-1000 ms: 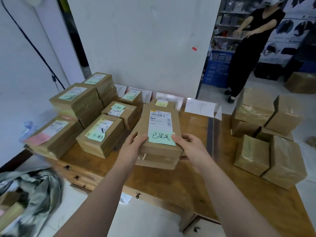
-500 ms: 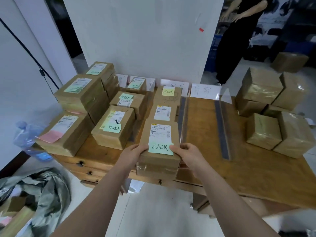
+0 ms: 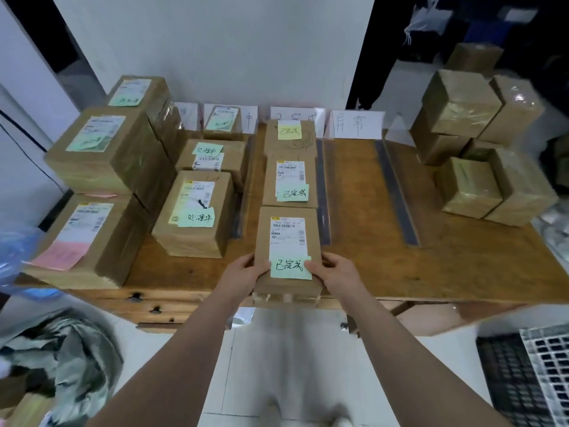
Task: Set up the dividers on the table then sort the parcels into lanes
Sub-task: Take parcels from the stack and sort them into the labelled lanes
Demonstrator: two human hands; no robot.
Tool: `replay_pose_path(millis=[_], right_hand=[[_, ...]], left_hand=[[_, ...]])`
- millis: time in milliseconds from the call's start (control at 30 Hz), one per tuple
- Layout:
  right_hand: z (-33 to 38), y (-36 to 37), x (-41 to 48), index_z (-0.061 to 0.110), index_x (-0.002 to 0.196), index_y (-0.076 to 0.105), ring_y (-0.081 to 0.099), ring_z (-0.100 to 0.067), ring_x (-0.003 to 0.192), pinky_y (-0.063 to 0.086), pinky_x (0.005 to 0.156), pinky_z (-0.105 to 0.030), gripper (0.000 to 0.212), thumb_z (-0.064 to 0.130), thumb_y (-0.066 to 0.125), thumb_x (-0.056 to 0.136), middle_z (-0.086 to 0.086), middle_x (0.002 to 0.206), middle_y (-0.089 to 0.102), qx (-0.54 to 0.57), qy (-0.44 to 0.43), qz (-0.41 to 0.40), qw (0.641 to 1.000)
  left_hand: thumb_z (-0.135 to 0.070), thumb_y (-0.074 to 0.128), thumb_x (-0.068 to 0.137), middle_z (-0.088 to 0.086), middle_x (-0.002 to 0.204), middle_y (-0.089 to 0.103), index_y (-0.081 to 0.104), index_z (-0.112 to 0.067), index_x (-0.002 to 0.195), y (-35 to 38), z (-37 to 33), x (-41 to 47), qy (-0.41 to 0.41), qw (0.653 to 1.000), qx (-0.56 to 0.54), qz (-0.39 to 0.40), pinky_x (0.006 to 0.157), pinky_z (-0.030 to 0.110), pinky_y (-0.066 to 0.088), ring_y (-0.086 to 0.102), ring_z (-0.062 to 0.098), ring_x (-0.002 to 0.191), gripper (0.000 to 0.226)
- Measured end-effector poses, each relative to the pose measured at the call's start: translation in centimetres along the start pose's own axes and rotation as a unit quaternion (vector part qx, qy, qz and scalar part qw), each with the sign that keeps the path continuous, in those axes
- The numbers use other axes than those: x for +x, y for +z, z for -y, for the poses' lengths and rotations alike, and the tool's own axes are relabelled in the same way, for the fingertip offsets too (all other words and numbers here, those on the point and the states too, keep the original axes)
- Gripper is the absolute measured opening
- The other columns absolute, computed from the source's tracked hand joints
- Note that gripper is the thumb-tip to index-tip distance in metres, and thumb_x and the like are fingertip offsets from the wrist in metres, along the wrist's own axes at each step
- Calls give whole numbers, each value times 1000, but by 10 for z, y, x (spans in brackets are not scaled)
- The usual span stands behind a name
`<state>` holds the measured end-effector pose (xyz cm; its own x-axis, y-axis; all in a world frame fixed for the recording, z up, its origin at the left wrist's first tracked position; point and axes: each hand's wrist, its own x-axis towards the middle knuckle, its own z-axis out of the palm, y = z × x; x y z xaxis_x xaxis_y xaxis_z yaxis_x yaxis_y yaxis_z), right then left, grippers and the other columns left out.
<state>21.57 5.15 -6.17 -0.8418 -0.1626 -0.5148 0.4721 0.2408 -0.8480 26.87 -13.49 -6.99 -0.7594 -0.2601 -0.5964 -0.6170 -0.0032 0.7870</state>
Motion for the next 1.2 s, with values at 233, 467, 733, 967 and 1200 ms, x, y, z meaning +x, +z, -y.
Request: replay_pose_path(millis=[233, 467, 733, 967, 1200], right_hand=[[-12, 10, 18, 15, 124, 62, 70, -16, 92, 59, 83, -39, 40, 13, 72, 85, 5, 99, 71, -23, -3, -26, 999], [-14, 11, 25, 16, 131, 57, 69, -15, 94, 60, 80, -38, 46, 18, 70, 87, 2, 109, 70, -37, -5, -32, 999], [0, 8, 15, 13, 140, 47, 57, -17, 115, 54, 89, -30, 54, 28, 65, 91, -1, 134, 58, -139, -46, -69, 987], [41, -26, -13, 14, 136, 51, 50, -18, 125, 42, 98, -29, 45, 32, 56, 96, -1, 136, 56, -286, -140, -111, 941], [65, -110, -26, 20, 142, 46, 45, -15, 132, 36, 108, -31, 48, 39, 50, 98, 2, 144, 48, -359, -188, -198, 892]], left_hand=[[-25, 64, 94, -3, 116, 71, 53, -21, 139, -2, 7, 18, -1, 1000, -12, -3, 91, 40, 56, 68, 17, 101, 46], [-24, 61, 96, -3, 117, 70, 51, -23, 139, -1, 3, 21, 1, 1000, -3, -9, 81, 33, 56, 66, 13, 98, 44], [-24, 56, 98, 2, 130, 63, 47, -17, 141, 4, -15, 9, 57, 992, 90, -69, 82, 32, 57, 62, 19, 107, 44], [-30, 53, 99, -5, 133, 61, 51, -24, 134, 17, -60, -9, 210, 943, 235, -110, 58, 11, 39, 57, 6, 98, 36], [-36, 51, 99, 0, 146, 49, 45, -22, 144, 85, -123, -42, 308, 879, 343, -123, 105, 36, 42, 53, 21, 126, 47]])
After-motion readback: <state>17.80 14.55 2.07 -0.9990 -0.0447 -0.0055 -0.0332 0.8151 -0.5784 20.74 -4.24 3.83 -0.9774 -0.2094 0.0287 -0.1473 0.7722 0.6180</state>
